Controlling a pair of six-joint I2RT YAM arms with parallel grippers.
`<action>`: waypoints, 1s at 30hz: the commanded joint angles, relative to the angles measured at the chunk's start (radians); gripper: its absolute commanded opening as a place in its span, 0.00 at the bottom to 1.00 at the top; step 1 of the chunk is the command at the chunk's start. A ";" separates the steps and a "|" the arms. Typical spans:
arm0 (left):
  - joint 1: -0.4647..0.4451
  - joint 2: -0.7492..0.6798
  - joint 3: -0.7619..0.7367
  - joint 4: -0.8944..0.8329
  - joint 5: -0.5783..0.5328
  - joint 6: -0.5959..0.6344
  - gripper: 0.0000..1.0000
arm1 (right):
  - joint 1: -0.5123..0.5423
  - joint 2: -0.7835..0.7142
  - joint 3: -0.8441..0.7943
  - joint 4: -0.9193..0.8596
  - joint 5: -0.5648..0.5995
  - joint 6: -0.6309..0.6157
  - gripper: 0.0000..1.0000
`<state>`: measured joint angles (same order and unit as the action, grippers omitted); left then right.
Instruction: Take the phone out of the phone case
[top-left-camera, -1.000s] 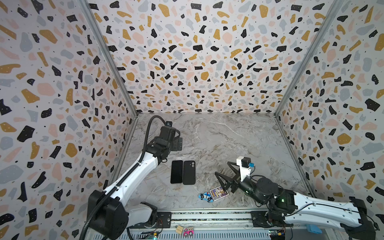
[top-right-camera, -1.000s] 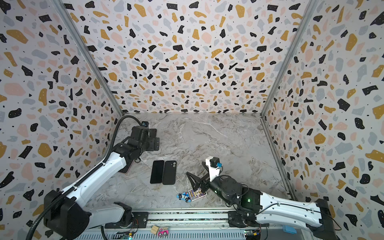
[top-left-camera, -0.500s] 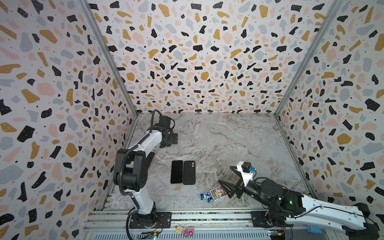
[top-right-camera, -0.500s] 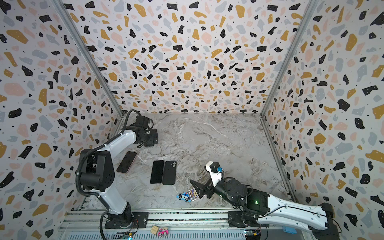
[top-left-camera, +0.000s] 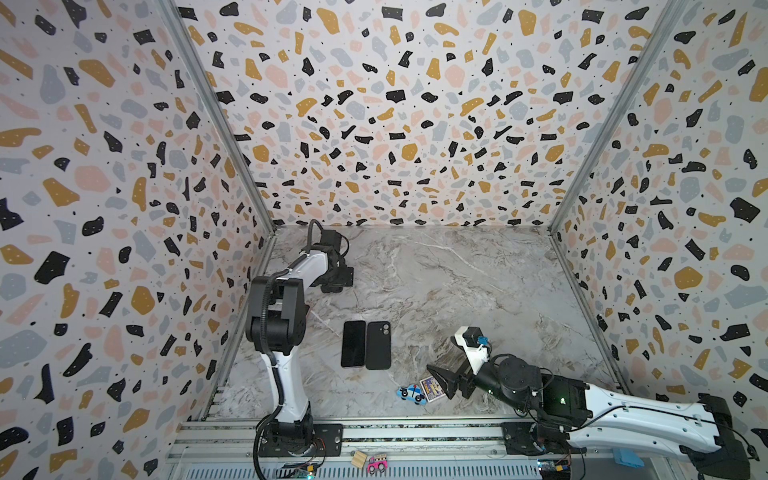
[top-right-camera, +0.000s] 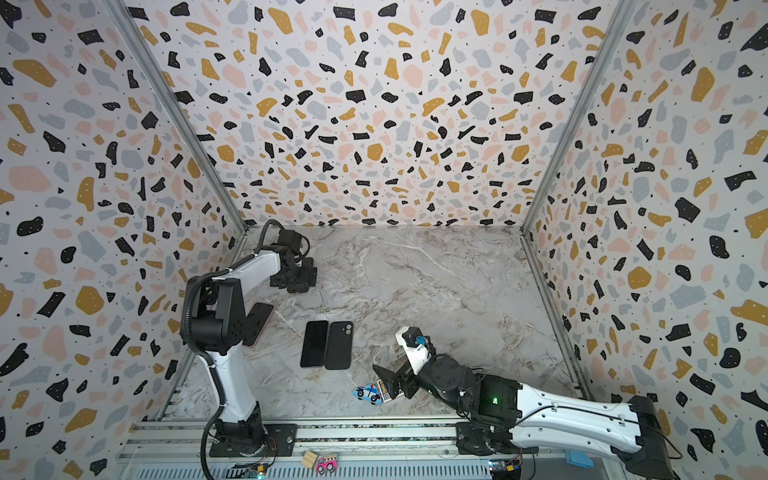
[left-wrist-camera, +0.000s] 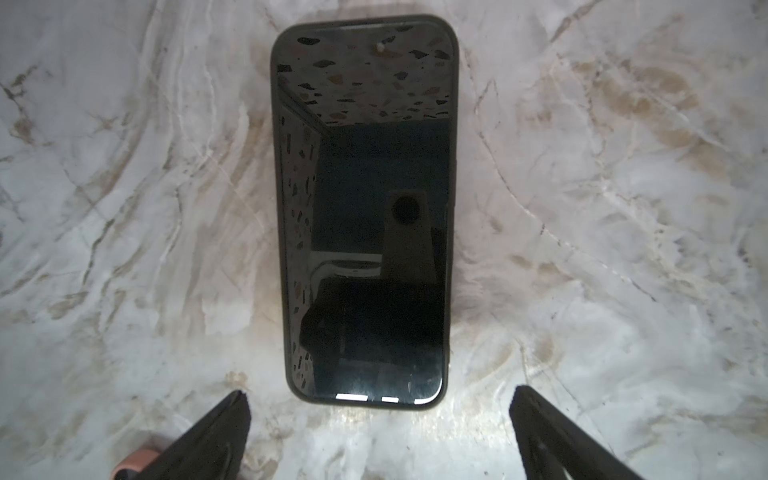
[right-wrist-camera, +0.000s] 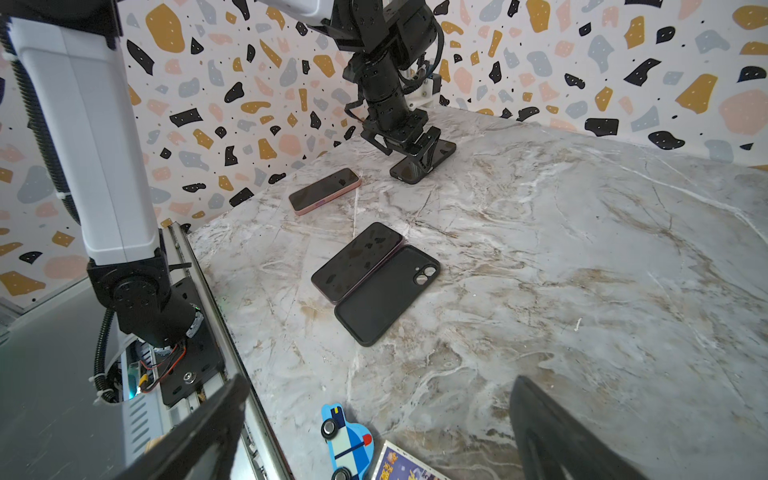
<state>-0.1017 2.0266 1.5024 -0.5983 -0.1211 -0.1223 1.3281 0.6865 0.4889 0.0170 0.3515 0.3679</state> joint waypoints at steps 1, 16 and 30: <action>0.008 0.032 0.051 -0.018 0.017 -0.009 1.00 | 0.005 -0.004 0.022 0.031 0.010 -0.005 1.00; 0.016 0.130 0.162 -0.033 -0.014 -0.039 1.00 | 0.005 -0.010 -0.008 0.080 0.024 0.007 0.99; 0.020 0.225 0.279 -0.069 -0.035 -0.053 0.98 | 0.005 -0.062 -0.036 0.062 0.061 0.016 0.99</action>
<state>-0.0879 2.2345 1.7458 -0.6361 -0.1413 -0.1604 1.3285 0.6415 0.4530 0.0750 0.3859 0.3798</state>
